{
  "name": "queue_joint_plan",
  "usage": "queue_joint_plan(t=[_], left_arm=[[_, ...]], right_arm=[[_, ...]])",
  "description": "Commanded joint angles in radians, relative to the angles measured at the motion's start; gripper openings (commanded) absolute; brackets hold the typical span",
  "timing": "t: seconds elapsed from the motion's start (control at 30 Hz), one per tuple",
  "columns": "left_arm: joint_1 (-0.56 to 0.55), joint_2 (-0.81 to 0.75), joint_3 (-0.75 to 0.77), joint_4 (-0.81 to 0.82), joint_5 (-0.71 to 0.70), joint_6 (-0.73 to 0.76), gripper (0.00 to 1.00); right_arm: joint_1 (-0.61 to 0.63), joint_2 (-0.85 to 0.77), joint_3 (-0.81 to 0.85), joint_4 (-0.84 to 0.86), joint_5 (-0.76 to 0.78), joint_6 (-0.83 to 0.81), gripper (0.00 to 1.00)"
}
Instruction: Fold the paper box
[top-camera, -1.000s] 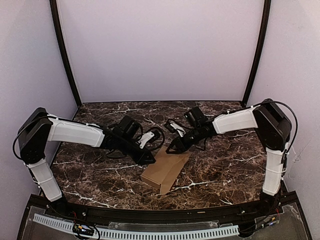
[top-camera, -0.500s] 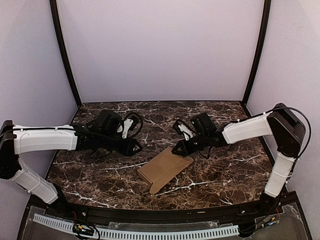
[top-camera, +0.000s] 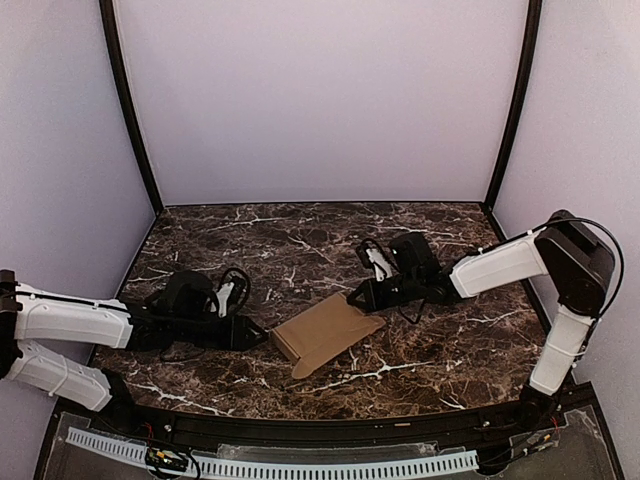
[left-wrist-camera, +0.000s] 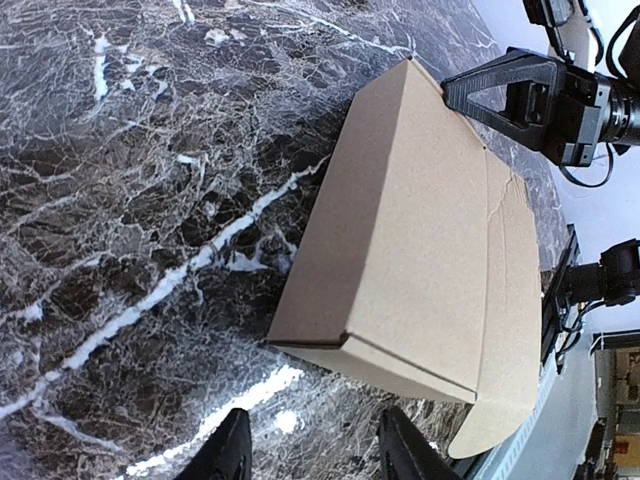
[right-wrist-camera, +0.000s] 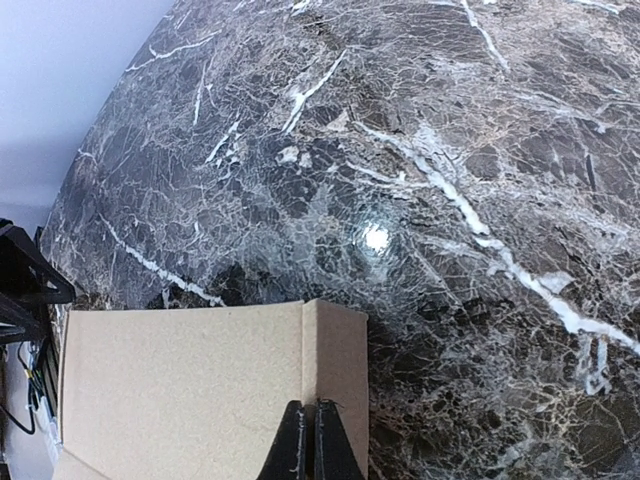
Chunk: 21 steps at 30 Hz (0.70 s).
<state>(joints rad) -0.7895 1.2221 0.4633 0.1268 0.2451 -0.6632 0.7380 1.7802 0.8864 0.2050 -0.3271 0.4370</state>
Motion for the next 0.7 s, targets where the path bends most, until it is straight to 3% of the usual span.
queue_joint_plan(t=[0.0,0.2,0.4,0.47,0.57,0.67], left_arm=[[0.003,-0.031,-0.059,0.151,0.012,-0.132,0.44],[0.003,0.011,-0.105,0.333,0.025,-0.225,0.48],[0.003,0.052,-0.134,0.499,0.06,-0.301,0.62],[0.003,0.062,-0.147,0.554,0.067,-0.331,0.68],[0.002,0.086,-0.154,0.601,0.085,-0.374,0.96],[0.003,0.126,-0.166,0.681,0.105,-0.42,0.99]], right_arm=[[-0.023,0.024,-0.079,-0.082,-0.012,0.035,0.0],[-0.037,0.019,-0.121,-0.046,-0.037,0.049,0.0],[-0.037,0.004,-0.133,-0.031,-0.025,0.057,0.0],[-0.037,0.0,-0.135,-0.028,-0.017,0.061,0.0],[-0.033,-0.003,-0.135,-0.022,-0.016,0.065,0.0],[-0.024,-0.006,-0.131,-0.024,0.003,0.066,0.0]])
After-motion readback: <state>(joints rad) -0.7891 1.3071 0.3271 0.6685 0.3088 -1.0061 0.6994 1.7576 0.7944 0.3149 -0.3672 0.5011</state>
